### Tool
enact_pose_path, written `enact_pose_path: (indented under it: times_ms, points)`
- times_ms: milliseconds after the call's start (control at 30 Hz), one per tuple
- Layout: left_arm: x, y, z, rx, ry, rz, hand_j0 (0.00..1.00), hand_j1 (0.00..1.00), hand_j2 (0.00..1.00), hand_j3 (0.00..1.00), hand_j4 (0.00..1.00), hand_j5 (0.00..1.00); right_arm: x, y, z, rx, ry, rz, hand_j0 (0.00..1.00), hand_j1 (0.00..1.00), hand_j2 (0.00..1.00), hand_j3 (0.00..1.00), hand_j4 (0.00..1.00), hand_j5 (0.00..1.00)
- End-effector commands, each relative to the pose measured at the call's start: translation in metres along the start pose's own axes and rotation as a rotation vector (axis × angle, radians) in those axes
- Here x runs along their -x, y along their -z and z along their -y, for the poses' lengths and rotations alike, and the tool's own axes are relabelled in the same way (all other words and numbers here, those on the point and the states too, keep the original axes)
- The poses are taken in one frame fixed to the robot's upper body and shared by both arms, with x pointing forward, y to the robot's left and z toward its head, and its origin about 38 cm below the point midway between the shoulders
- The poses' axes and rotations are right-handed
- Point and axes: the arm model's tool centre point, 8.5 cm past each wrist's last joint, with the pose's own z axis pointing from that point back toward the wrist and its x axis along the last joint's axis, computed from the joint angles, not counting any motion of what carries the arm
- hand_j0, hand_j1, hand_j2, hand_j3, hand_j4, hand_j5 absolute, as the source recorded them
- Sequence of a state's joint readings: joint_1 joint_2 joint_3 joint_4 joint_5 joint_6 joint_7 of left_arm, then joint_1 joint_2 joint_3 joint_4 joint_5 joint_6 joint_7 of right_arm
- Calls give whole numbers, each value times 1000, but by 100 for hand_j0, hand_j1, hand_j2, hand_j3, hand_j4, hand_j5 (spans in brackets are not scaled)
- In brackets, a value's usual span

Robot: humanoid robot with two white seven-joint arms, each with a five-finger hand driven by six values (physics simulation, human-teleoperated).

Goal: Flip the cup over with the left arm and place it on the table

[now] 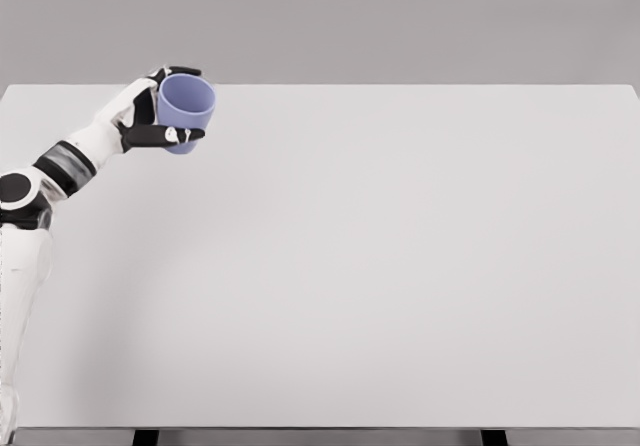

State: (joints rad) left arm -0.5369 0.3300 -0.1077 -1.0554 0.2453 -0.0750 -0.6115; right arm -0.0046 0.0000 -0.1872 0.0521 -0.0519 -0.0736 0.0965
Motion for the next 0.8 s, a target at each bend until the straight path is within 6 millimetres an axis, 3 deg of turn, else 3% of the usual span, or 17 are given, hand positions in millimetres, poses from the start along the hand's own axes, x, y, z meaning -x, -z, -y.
enact_pose_path:
  times_ms: [0, 67, 233, 433, 600, 767]
  points:
    - [-2, 2, 1, -16, -60, 44, 61, 61, 61, 61, 61, 61, 0, 0, 0, 0, -1, 0, 100, 100, 100, 100, 100, 100]
    - [2, -1, 10, -28, -44, 118, 62, 62, 62, 62, 62, 62, 0, 0, 0, 0, 0, 0, 100, 100, 100, 100, 100, 100]
    - [5, -7, 11, -58, -24, 187, 61, 61, 61, 61, 61, 61, 0, 0, 0, 0, -1, 0, 100, 100, 100, 100, 100, 100]
    - [16, -6, 22, -63, -39, 186, 61, 61, 61, 61, 61, 61, 0, 0, 0, 0, 0, 0, 100, 100, 100, 100, 100, 100]
    - [34, -10, 11, -219, -79, 134, 61, 61, 61, 61, 61, 61, 0, 0, 0, 1, -1, 0, 100, 100, 100, 100, 100, 100]
    - [44, -10, 15, -338, -113, 133, 61, 61, 61, 61, 61, 61, 0, 0, 0, 1, 0, 0, 100, 100, 100, 100, 100, 100]
